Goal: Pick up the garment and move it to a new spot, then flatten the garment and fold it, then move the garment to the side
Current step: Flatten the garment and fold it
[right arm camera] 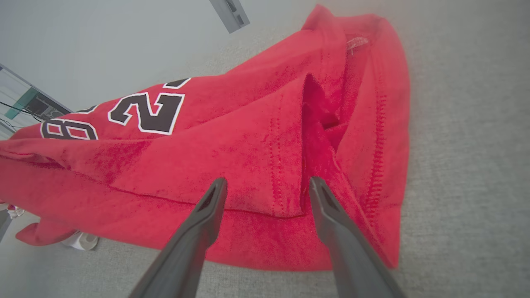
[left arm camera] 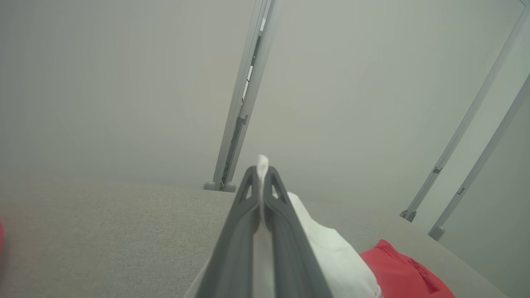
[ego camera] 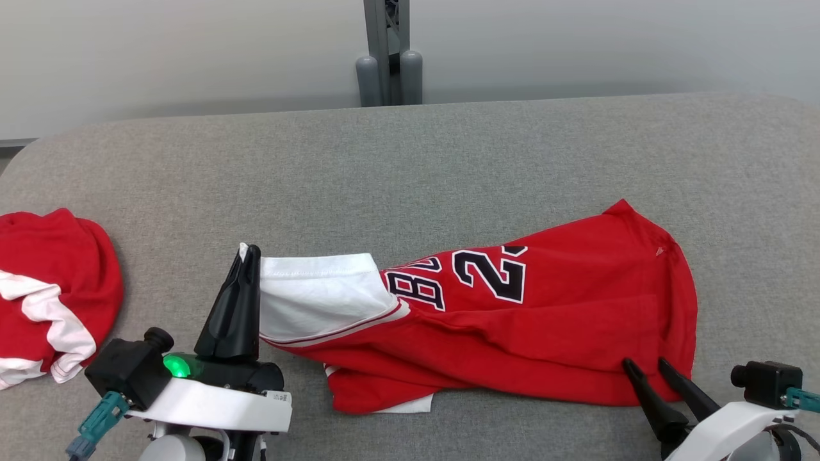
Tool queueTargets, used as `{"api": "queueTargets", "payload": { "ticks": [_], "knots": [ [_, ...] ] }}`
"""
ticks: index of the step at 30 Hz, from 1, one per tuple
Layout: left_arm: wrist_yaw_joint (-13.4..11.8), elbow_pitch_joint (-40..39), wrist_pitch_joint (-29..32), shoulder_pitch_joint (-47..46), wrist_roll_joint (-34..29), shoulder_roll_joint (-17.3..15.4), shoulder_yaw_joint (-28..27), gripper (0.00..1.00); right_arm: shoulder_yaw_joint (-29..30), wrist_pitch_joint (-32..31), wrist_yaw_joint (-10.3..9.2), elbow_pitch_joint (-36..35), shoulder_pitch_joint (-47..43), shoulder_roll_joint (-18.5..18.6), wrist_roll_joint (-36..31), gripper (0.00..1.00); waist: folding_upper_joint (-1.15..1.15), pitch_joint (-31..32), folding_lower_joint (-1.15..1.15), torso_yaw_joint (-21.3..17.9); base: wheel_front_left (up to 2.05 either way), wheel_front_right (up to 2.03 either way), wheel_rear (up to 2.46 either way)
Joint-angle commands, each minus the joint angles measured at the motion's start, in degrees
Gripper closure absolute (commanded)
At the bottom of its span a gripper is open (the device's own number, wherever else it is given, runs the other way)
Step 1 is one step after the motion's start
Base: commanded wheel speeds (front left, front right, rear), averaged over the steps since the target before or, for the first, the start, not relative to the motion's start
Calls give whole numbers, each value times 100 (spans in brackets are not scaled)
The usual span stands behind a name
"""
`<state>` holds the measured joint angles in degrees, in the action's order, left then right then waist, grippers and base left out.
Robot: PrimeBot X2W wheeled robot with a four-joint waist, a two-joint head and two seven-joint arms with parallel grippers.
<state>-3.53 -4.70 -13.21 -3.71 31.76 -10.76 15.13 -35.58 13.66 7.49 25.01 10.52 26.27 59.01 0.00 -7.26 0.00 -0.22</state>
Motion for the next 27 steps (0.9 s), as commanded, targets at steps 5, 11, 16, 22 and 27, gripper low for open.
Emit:
{"api": "queueTargets", "payload": {
  "ticks": [5, 11, 16, 22, 27],
  "knots": [
    [-3, 16, -38, -77, -16, 17, 39, 100, -105, -115, 0, 479, 185, -81, 23, 0, 0, -7, 0, 119, 0, 0, 0],
    [-28, -24, -51, -110, -24, 32, 48, 100, -215, -77, 0, 635, 301, -137, 151, 66, 0, -60, 0, 150, 0, 0, 0],
    [-49, -16, -61, -130, -40, 11, 30, 100, -301, 5, 0, 569, 382, -30, 229, 100, 0, -58, 0, 130, 0, 0, 0],
    [-14, -71, -110, -185, -70, -53, -95, 100, 84, 124, 0, -78, 286, 265, 474, 100, 0, 72, 0, 9, 0, 0, 0],
    [116, -185, -14, -397, -2, -269, -219, 100, 654, 159, 0, -1171, 433, 848, 584, 100, 0, 286, 0, -229, 0, 0, 0]
  ]
}}
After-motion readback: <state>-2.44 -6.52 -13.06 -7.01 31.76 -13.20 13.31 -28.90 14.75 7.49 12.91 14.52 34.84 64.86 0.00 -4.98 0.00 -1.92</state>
